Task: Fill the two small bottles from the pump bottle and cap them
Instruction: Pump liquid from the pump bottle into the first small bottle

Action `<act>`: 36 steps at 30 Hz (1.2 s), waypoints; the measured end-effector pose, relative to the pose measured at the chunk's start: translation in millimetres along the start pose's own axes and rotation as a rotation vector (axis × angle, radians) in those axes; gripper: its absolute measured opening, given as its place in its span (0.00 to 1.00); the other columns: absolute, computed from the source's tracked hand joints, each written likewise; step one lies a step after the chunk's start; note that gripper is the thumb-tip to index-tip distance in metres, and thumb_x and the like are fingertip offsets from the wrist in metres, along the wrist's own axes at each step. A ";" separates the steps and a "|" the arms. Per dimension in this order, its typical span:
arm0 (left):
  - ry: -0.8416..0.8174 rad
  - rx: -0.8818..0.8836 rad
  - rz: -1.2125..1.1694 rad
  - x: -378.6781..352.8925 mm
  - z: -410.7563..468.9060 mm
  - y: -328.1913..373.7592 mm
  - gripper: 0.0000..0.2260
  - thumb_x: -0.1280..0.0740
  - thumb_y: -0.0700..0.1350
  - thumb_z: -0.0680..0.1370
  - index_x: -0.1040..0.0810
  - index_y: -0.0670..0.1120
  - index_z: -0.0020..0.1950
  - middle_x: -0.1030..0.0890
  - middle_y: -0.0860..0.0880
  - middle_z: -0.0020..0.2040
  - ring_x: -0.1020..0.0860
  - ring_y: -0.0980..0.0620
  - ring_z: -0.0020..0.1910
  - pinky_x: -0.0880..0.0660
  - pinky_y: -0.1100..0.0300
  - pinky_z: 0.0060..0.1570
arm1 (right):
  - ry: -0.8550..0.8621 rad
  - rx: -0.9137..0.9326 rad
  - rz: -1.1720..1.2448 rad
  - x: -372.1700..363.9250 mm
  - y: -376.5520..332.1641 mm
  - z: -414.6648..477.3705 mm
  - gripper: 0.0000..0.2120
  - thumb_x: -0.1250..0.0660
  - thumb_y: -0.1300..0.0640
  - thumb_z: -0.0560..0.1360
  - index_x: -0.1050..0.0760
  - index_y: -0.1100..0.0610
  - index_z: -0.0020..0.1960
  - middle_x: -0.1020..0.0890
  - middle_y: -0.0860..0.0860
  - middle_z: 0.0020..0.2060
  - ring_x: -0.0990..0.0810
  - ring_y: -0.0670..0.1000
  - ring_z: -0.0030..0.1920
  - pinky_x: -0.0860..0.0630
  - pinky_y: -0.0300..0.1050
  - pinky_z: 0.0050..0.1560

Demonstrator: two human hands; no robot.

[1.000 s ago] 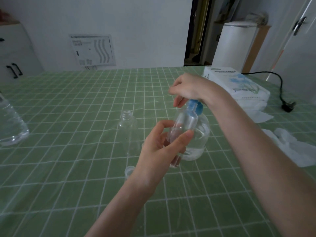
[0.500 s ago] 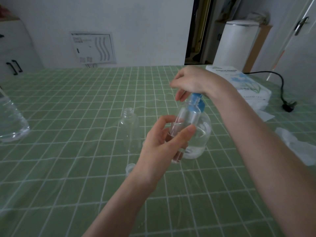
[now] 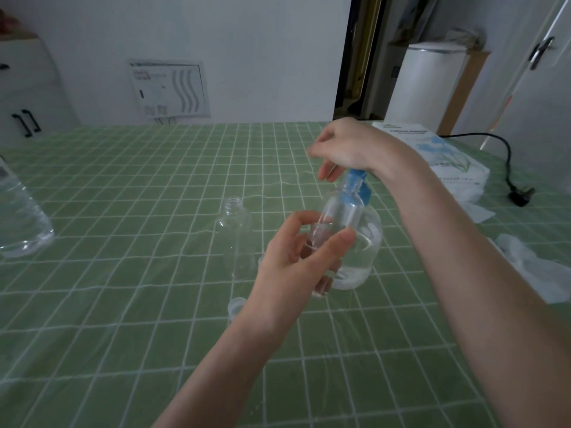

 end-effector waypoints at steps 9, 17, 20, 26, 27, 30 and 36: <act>-0.002 0.011 0.002 1.0 -0.2 -1.5 0.15 0.29 0.55 0.68 0.24 0.49 0.50 0.18 0.46 0.41 0.22 0.56 0.35 0.28 0.66 0.29 | -0.058 -0.048 -0.024 -5.2 3.0 1.0 0.17 0.38 0.54 0.77 0.25 0.64 0.61 0.17 0.61 0.52 0.18 0.60 0.53 0.26 0.56 0.62; 0.002 0.017 0.008 -0.1 -0.1 -0.3 0.15 0.28 0.55 0.68 0.23 0.50 0.49 0.18 0.47 0.41 0.22 0.56 0.35 0.27 0.66 0.30 | -0.047 -0.039 -0.038 -3.0 1.9 -1.7 0.17 0.39 0.54 0.78 0.24 0.64 0.60 0.16 0.59 0.49 0.18 0.59 0.53 0.25 0.55 0.61; -0.001 0.012 0.002 -0.3 0.1 0.4 0.13 0.30 0.54 0.68 0.23 0.50 0.49 0.17 0.46 0.42 0.21 0.56 0.35 0.28 0.67 0.30 | -0.022 -0.023 -0.043 2.0 -0.3 -1.1 0.17 0.38 0.53 0.77 0.24 0.64 0.58 0.15 0.59 0.47 0.17 0.59 0.52 0.24 0.55 0.60; 0.000 0.016 -0.008 -0.8 0.4 0.5 0.14 0.30 0.54 0.68 0.23 0.49 0.50 0.18 0.44 0.43 0.22 0.56 0.35 0.28 0.66 0.29 | -0.066 -0.044 -0.057 -0.1 -1.0 0.7 0.18 0.38 0.51 0.78 0.26 0.62 0.62 0.17 0.59 0.51 0.18 0.58 0.53 0.26 0.54 0.62; -0.001 0.015 -0.004 -0.5 0.1 0.6 0.15 0.30 0.54 0.68 0.23 0.49 0.50 0.18 0.45 0.42 0.22 0.55 0.35 0.28 0.65 0.29 | -0.069 -0.044 -0.061 -1.4 -0.3 0.5 0.19 0.38 0.51 0.78 0.27 0.62 0.63 0.18 0.59 0.51 0.18 0.58 0.53 0.26 0.54 0.62; -0.010 0.011 -0.005 -0.2 -1.5 0.6 0.17 0.29 0.55 0.67 0.24 0.47 0.50 0.19 0.44 0.41 0.23 0.53 0.35 0.28 0.65 0.29 | -0.084 -0.049 -0.068 -6.0 3.6 -0.4 0.19 0.38 0.51 0.78 0.27 0.61 0.64 0.18 0.59 0.53 0.19 0.58 0.54 0.26 0.55 0.62; -0.015 0.021 0.003 0.4 -0.9 -0.3 0.16 0.29 0.55 0.68 0.24 0.48 0.51 0.19 0.47 0.41 0.23 0.55 0.36 0.27 0.66 0.30 | -0.064 -0.030 -0.048 -5.0 2.9 -2.1 0.19 0.38 0.51 0.78 0.25 0.64 0.61 0.17 0.60 0.51 0.18 0.60 0.53 0.26 0.55 0.62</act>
Point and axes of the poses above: each hand's wrist, its own z-axis towards the middle knuckle, its own x-axis out of the back of the hand, y = z × x, the point moved 1 cm from there along z, towards the middle knuckle
